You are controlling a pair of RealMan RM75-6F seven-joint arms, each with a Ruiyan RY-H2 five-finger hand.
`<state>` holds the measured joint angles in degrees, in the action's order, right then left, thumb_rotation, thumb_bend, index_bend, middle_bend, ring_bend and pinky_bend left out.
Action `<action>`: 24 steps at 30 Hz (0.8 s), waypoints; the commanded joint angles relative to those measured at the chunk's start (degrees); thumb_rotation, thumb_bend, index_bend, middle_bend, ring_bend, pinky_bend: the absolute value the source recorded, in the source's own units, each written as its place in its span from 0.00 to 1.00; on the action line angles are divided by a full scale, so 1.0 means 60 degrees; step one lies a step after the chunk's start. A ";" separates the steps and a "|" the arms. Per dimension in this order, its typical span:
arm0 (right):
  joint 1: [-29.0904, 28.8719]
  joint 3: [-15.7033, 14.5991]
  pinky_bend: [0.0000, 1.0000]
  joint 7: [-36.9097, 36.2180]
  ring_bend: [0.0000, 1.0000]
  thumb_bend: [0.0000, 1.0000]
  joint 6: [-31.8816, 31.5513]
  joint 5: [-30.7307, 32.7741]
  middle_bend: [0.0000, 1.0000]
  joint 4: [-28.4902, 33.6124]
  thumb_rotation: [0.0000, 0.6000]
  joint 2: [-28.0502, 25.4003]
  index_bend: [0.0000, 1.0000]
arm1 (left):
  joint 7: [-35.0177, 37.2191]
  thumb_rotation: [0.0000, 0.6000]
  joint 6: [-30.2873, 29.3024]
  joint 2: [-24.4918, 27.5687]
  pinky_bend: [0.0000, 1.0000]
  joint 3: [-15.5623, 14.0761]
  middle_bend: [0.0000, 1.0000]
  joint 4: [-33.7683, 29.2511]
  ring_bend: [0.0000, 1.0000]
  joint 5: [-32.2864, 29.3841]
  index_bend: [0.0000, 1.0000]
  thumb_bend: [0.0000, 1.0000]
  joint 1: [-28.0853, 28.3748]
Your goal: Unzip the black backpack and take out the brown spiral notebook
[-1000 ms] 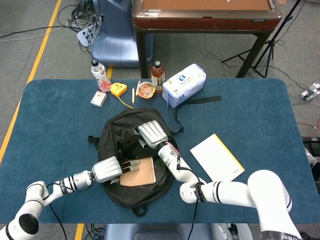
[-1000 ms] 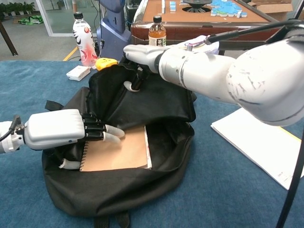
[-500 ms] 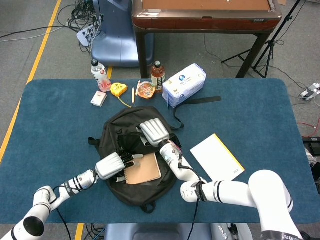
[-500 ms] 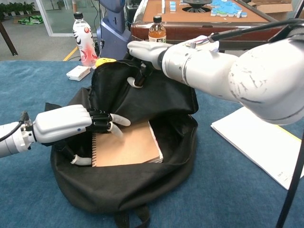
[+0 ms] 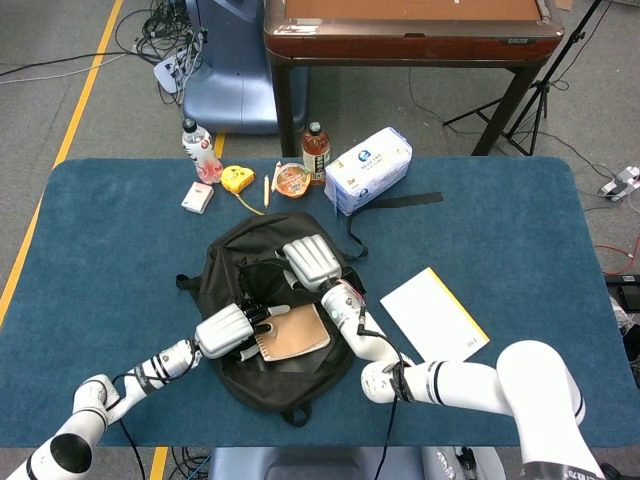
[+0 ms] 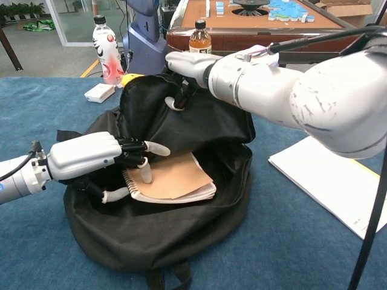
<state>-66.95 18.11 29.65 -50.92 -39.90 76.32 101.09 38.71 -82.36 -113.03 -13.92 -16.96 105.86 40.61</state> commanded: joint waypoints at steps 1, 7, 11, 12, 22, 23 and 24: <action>0.0008 0.0002 0.47 0.0016 0.49 0.65 0.0001 0.0025 0.58 -0.0020 1.00 -0.0015 0.81 | 0.0171 1.00 -0.0105 -0.0001 0.22 0.0094 0.11 -0.0167 0.13 -0.0094 0.46 0.46 0.0009; 0.0096 -0.0008 0.47 -0.0109 0.49 0.65 0.0051 -0.0028 0.58 0.0009 1.00 -0.0098 0.81 | 0.0543 1.00 -0.0671 0.0178 0.22 0.0321 0.22 -0.0669 0.17 -0.0282 0.54 0.47 -0.0078; 0.0157 -0.0040 0.47 -0.0192 0.50 0.65 0.0080 -0.0104 0.58 0.0042 1.00 -0.0148 0.81 | 0.0797 1.00 -0.1140 0.0419 0.22 0.0495 0.35 -0.1176 0.26 -0.0415 0.57 0.47 -0.0198; 0.0171 -0.0053 0.47 -0.0207 0.50 0.65 0.0095 -0.0105 0.58 0.0027 1.00 -0.0149 0.81 | 0.0849 1.00 -0.1300 0.0507 0.22 0.0550 0.38 -0.1357 0.29 -0.0448 0.58 0.47 -0.0236; 0.0195 -0.0025 0.47 -0.0317 0.50 0.65 0.0157 -0.0042 0.58 -0.0219 1.00 -0.0009 0.81 | 0.1147 1.00 -0.2177 0.1376 0.22 0.0834 0.47 -0.3483 0.35 -0.0498 0.58 0.47 -0.0400; 0.0193 -0.0021 0.47 -0.0313 0.50 0.65 0.0158 -0.0037 0.58 -0.0229 1.00 -0.0004 0.81 | 0.1133 1.00 -0.2213 0.1460 0.22 0.0837 0.47 -0.3701 0.35 -0.0473 0.58 0.47 -0.0402; 0.0196 -0.0019 0.47 -0.0304 0.50 0.65 0.0154 -0.0023 0.58 -0.0235 1.00 0.0000 0.81 | 0.1095 1.00 -0.2293 0.1565 0.23 0.0851 0.48 -0.3990 0.36 -0.0435 0.58 0.47 -0.0411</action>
<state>-65.77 17.99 27.81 -49.99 -40.05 74.92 101.08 45.14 -94.92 -105.39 -9.18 -37.56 102.94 38.37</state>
